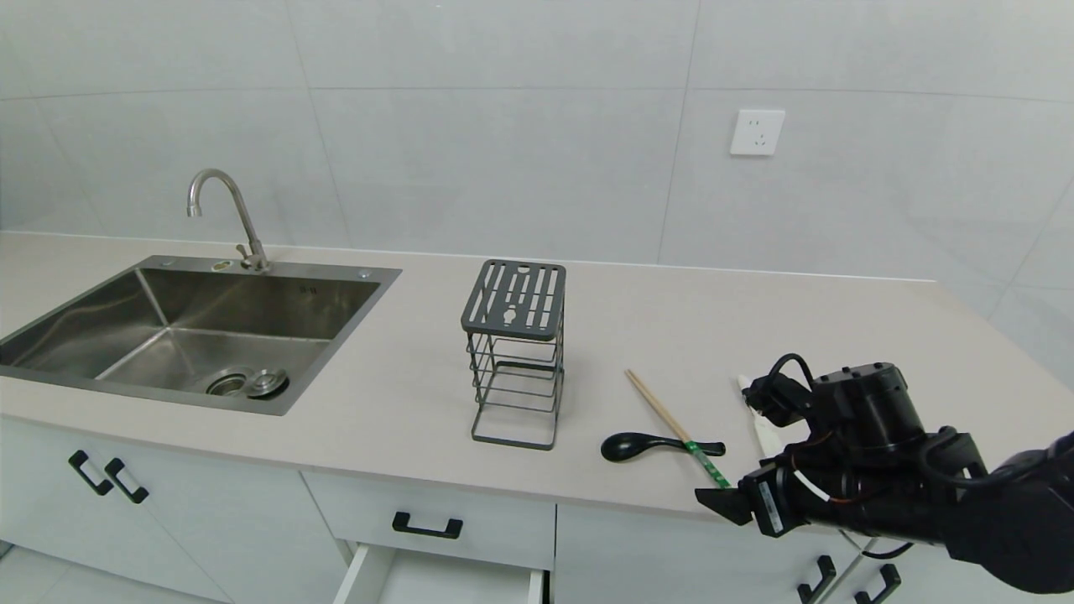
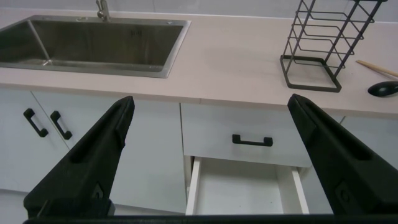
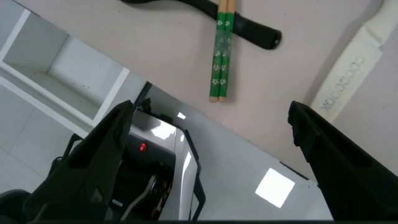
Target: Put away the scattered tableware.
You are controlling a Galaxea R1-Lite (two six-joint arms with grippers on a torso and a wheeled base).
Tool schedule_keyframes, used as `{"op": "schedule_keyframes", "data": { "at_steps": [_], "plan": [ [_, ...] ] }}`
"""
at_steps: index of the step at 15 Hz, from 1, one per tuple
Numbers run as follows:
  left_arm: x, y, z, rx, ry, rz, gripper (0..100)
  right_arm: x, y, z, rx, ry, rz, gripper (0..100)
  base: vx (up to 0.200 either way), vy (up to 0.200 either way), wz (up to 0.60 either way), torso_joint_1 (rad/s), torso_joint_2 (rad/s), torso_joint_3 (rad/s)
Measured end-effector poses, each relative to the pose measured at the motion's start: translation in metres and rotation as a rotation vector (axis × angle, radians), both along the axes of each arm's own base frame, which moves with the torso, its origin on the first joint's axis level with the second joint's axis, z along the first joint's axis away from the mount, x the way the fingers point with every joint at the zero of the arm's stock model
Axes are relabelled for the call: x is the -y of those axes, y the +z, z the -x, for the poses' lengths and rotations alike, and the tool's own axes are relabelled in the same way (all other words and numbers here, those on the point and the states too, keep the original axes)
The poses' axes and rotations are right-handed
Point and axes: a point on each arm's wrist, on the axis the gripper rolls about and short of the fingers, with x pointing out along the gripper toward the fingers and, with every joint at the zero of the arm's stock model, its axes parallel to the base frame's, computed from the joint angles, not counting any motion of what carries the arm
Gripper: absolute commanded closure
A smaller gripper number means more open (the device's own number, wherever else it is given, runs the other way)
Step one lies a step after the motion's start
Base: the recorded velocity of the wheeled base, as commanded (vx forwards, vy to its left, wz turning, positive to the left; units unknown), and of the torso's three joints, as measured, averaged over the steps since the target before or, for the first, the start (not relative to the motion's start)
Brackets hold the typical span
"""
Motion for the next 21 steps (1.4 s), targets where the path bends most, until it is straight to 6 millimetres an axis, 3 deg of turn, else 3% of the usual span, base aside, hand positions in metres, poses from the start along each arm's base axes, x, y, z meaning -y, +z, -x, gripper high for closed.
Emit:
{"op": "schedule_keyframes", "data": {
  "at_steps": [9, 21],
  "plan": [
    [0.0, 0.0, 0.0, 0.0, 0.0, 0.0, 0, -0.016, -0.032, -0.014, -0.012, 0.0, -0.019, 0, 0.0, 0.0, 0.0, 0.0, 0.0, 0.0],
    [0.0, 0.0, 0.0, 0.0, 0.0, 0.0, 0, -0.039, -0.048, -0.031, -0.017, -0.074, -0.031, 0, 0.0, 0.0, 0.0, 0.0, 0.0, 0.0]
  ]
}}
